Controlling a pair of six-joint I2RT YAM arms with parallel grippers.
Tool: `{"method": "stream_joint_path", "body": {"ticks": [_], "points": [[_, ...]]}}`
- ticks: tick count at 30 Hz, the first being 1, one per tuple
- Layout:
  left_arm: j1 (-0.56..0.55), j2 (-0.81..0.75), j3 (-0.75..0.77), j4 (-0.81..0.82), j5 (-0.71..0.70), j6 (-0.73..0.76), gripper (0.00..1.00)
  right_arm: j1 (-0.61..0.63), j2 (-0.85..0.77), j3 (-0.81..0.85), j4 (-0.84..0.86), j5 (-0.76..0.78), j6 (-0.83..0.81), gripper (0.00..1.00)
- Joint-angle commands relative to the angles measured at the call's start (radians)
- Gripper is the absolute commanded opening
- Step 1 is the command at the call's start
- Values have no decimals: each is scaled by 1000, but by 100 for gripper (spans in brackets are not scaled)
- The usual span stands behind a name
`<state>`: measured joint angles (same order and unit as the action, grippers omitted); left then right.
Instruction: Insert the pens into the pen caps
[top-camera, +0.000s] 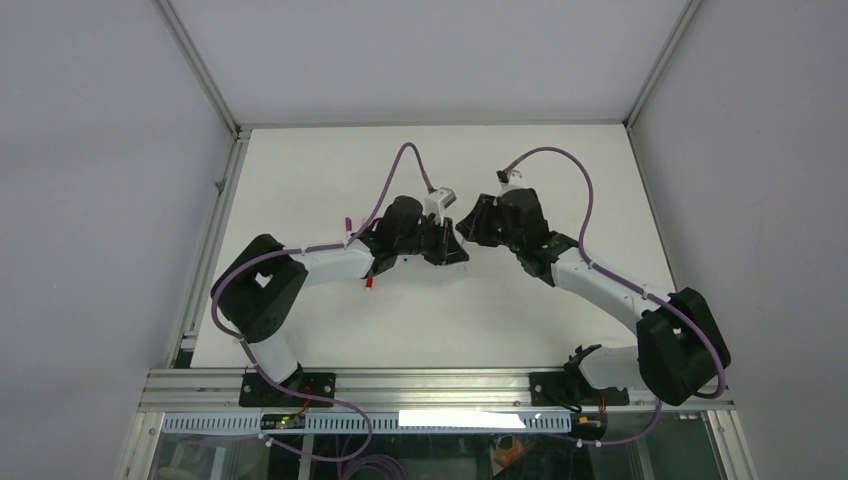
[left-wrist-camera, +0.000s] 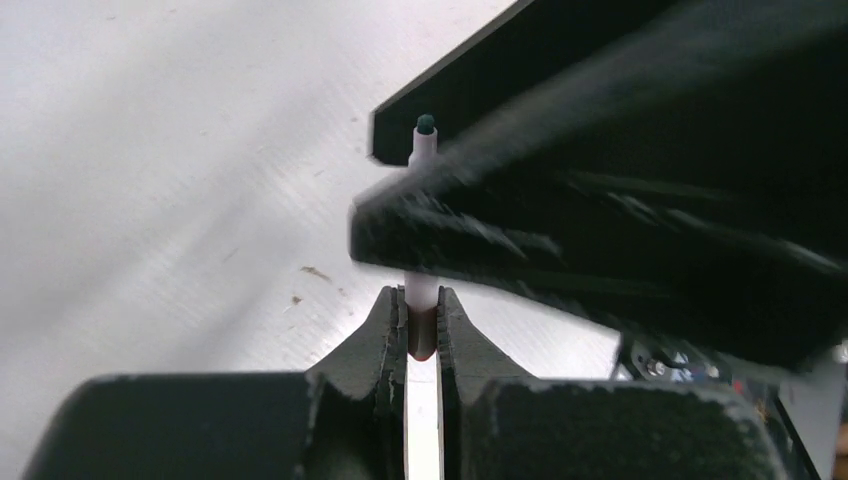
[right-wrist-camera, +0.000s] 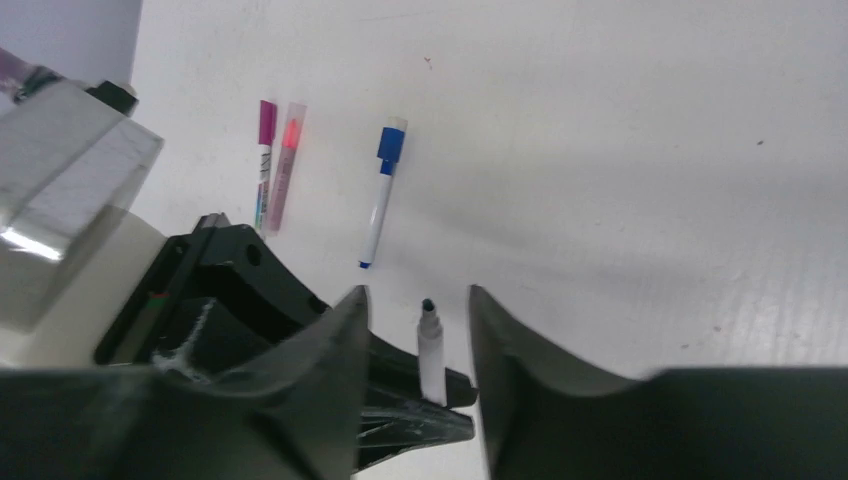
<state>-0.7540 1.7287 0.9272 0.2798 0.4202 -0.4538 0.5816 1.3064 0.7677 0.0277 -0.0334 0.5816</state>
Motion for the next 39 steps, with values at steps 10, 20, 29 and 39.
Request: {"method": "stream_joint_path", "body": {"ticks": [10,20,29,39], "points": [[79,-189,-92,-213,-245,94,0,9,-199,-27,50,142,-52,85],[247,-568,-277,-421,-387,129,0,285,-69,61,-77,320,-183,79],[350,-740,-382,-470,-416,96,0,455,220,261,-35,350,-220,75],[439,-759,-428,-431,-388,86,0,519,480,537,-151,318,-210,67]]}}
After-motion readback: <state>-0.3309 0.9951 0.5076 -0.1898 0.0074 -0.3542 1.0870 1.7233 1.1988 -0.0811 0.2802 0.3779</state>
